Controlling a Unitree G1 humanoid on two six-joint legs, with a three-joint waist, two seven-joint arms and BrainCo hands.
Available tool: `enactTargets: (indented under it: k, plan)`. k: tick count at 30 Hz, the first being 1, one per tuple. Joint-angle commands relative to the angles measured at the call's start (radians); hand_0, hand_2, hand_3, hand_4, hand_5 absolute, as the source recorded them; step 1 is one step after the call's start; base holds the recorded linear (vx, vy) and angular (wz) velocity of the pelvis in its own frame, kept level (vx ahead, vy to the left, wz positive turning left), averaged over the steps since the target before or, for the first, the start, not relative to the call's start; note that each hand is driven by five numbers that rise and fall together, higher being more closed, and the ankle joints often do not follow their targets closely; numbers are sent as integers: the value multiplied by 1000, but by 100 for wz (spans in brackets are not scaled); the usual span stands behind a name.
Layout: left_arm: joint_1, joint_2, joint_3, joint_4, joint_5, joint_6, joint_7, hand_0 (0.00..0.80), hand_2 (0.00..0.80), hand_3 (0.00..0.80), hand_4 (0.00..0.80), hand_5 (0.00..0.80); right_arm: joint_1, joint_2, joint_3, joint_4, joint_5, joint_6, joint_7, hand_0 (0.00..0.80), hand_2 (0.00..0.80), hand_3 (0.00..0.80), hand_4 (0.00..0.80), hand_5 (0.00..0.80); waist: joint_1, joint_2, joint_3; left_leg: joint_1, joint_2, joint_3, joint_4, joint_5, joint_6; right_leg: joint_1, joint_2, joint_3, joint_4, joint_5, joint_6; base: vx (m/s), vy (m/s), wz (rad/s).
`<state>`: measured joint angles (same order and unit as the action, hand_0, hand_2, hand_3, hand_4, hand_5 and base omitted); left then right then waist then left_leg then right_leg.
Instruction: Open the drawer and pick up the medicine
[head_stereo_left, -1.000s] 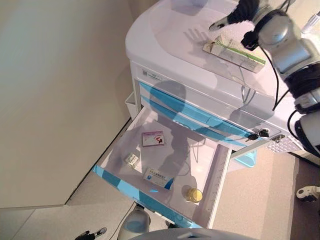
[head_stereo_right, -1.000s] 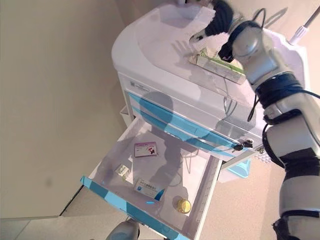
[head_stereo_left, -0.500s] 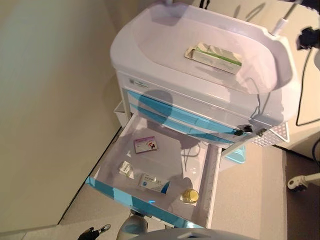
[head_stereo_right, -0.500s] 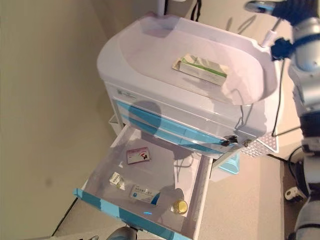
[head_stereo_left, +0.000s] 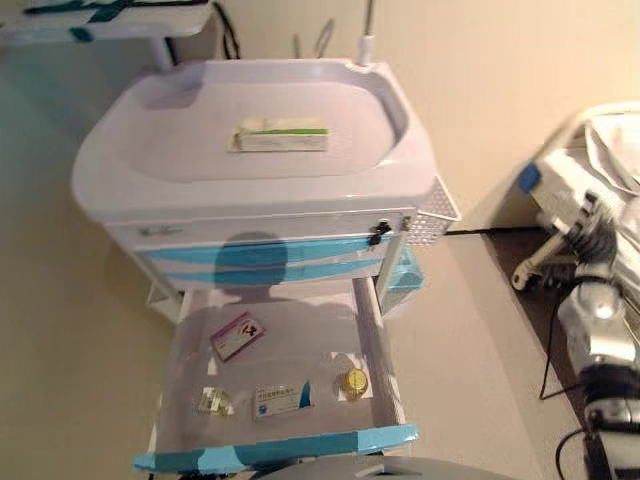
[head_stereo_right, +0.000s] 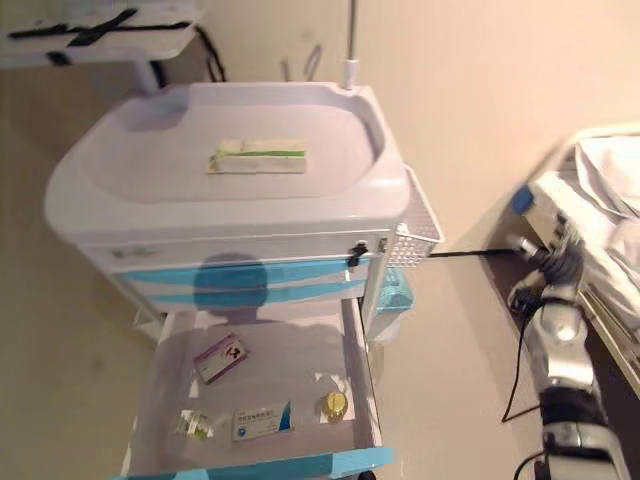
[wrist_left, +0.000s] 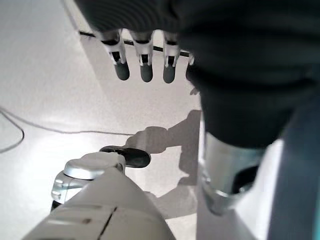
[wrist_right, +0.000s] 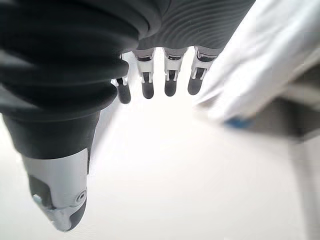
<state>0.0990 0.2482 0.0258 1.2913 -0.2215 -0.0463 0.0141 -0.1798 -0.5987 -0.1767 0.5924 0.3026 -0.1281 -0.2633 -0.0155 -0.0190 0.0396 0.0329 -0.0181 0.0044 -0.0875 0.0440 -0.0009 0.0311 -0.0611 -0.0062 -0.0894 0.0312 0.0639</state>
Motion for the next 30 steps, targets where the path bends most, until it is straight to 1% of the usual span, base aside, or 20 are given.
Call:
enactTargets:
  k: [1, 2, 4, 6, 8, 10, 11, 12, 13, 14, 15, 17, 18, 19, 22, 23, 24, 25, 26, 30]
  plan:
    - [-44, -5, -8, 53, 60, -7, -1, 0, 0, 0, 0, 0, -29, -44, 46, 35, -132, 5, 75, 0, 0, 0, 0, 0, 19, -27, -14, -12, -48, 12, 57, -97, 45, -79, -13, 8, 63, 41, 60, -10, 5, -15]
    - [-43, -6, -8, 53, 60, -7, -1, 0, 0, 0, 0, 0, -30, -45, 48, 37, -131, 3, 75, 0, 0, 0, 0, 0, 19, -27, -14, -12, -48, 13, 58, -98, 45, -80, -12, 9, 64, 40, 60, -14, 12, -14]
    - [-47, -16, -22, 63, 81, 0, -6, 0, 0, 0, 0, 0, 17, -19, 81, 115, -174, 27, 111, 0, 0, 0, 0, 0, 6, -21, -1, -17, -48, 17, 61, -97, 46, -90, -13, 16, 77, 37, 57, -16, 4, -18]
    - [-46, -22, -29, 62, 88, 0, -4, 0, 0, 0, 0, 0, 33, -12, 92, 133, -202, 34, 117, 0, 0, 0, 0, 0, 1, -18, 5, -19, -49, 16, 61, -95, 46, -94, -13, 14, 82, 35, 57, -10, 1, -6]
    - [-42, -24, -26, 47, 101, 0, -5, 0, 0, 0, 0, 0, 91, -42, 162, 121, -377, 58, 160, 0, 0, 0, 0, 0, -5, -19, 13, -20, -50, 13, 58, -93, 44, -97, -15, 9, 87, 33, 56, 4, -17, -1]
    - [-45, -12, -14, 31, 96, 2, -10, 0, 0, 0, 0, 0, 144, -60, 202, 121, -492, 76, 185, 0, 0, 0, 0, 0, -10, -19, 26, -24, -49, 8, 55, -88, 40, -98, -17, -2, 90, 31, 56, -6, -44, 3]
    - [-53, -3, -10, 25, 94, 0, -7, 0, 0, 0, 0, 0, 175, -20, 236, 186, -516, 87, 196, 0, 0, 0, 0, 0, -14, -17, 38, -31, -48, 2, 53, -82, 37, -101, -21, -17, 91, 30, 55, -16, -38, 6]
    - [-53, -2, -10, 25, 94, 0, -7, 0, 0, 0, 0, 0, 174, -19, 237, 188, -515, 86, 195, 0, 0, 0, 0, 0, -15, -18, 38, -31, -48, 1, 53, -82, 37, -101, -21, -18, 91, 30, 55, -32, -52, 13]
    - [-59, -2, -15, 17, 101, 0, 4, 0, 0, 0, 0, 0, 188, 13, 268, 203, -547, 88, 197, 0, 0, 0, 0, 0, -16, -17, 52, -39, -47, -8, 53, -77, 35, -106, -22, -31, 96, 26, 52, -21, -26, 14]
    - [-59, -2, -15, 17, 101, 0, 4, 0, 0, 0, 0, 0, 188, 14, 268, 203, -547, 88, 197, 0, 0, 0, 0, 0, -16, -17, 52, -40, -47, -9, 53, -77, 35, -106, -22, -31, 96, 25, 52, -73, -51, 17]
    - [-73, 0, -39, 8, 114, -3, 12, 0, 0, 0, 0, 0, 183, 48, 308, 262, -570, 88, 188, 0, 0, 0, 0, 0, -16, -17, 76, -54, -46, -19, 61, -73, 34, -119, -23, -40, 113, 20, 50, -53, -26, 8]
    - [-80, 2, -49, 9, 125, -4, 17, 0, 0, 0, 0, 0, 172, 67, 314, 295, -554, 90, 182, 0, 0, 0, 0, 0, -19, -18, 87, -61, -48, -22, 68, -73, 35, -127, -25, -43, 124, 17, 48, -100, -23, 12]
    - [-103, 0, -92, 8, 146, -8, 37, 0, 0, 0, 0, 0, 139, 124, 336, 384, -510, 88, 156, 0, 0, 0, 0, 0, -23, -16, 128, -92, -52, -24, 100, -76, 37, -160, -24, -43, 163, 8, 44, -132, -14, 20]
    - [-104, 0, -92, 9, 146, -8, 37, 0, 0, 0, 0, 0, 137, 124, 336, 386, -510, 87, 156, 0, 0, 0, 0, 0, -23, -17, 128, -95, -53, -24, 102, -77, 37, -162, -25, -43, 165, 7, 44, -186, -10, 19]
    - [-163, 11, -175, -17, 183, -19, 52, 0, 0, 0, 0, 0, 69, 173, 378, 458, -466, 81, 129, 0, 0, 0, 0, 0, -29, -16, 189, -164, -63, -21, 174, -83, 40, -224, -24, -38, 226, -5, 35, -179, -7, 11]
    - [-197, 18, -204, -43, 176, -23, 65, 0, 0, 0, 0, 0, 46, 195, 381, 473, -423, 78, 115, 0, 0, 0, 0, 0, -32, -17, 222, -205, -69, -21, 221, -90, 43, -262, -28, -37, 264, -9, 32, -162, -14, 2]
    - [-198, 18, -204, -43, 176, -23, 65, 0, 0, 0, 0, 0, 45, 196, 381, 474, -423, 78, 114, 0, 0, 0, 0, 0, -32, -17, 222, -208, -69, -21, 223, -91, 43, -264, -28, -37, 266, -10, 32, -193, -8, 5]
    - [-233, 25, -213, -71, 149, -30, 81, 0, 0, 0, 0, 0, 34, 216, 381, 482, -384, 68, 98, 0, 0, 0, 0, 0, -34, -18, 252, -254, -73, -26, 270, -96, 46, -299, -36, -38, 308, -21, 28, -97, -2, 5]
    - [-234, 25, -213, -71, 148, -30, 81, 0, 0, 0, 0, 0, 34, 217, 381, 482, -384, 68, 98, 0, 0, 0, 0, 0, -34, -18, 251, -256, -74, -26, 272, -96, 46, -301, -37, -38, 310, -21, 28, -141, -5, 11]
    - [-274, 33, -234, -121, 112, -44, 106, 0, 0, 0, 0, 0, 16, 234, 396, 468, -333, 48, 91, 0, 0, 0, 0, 0, -36, -18, 292, -347, -81, -33, 374, -118, 53, -379, -53, -40, 412, -47, 18, -103, 6, 15]
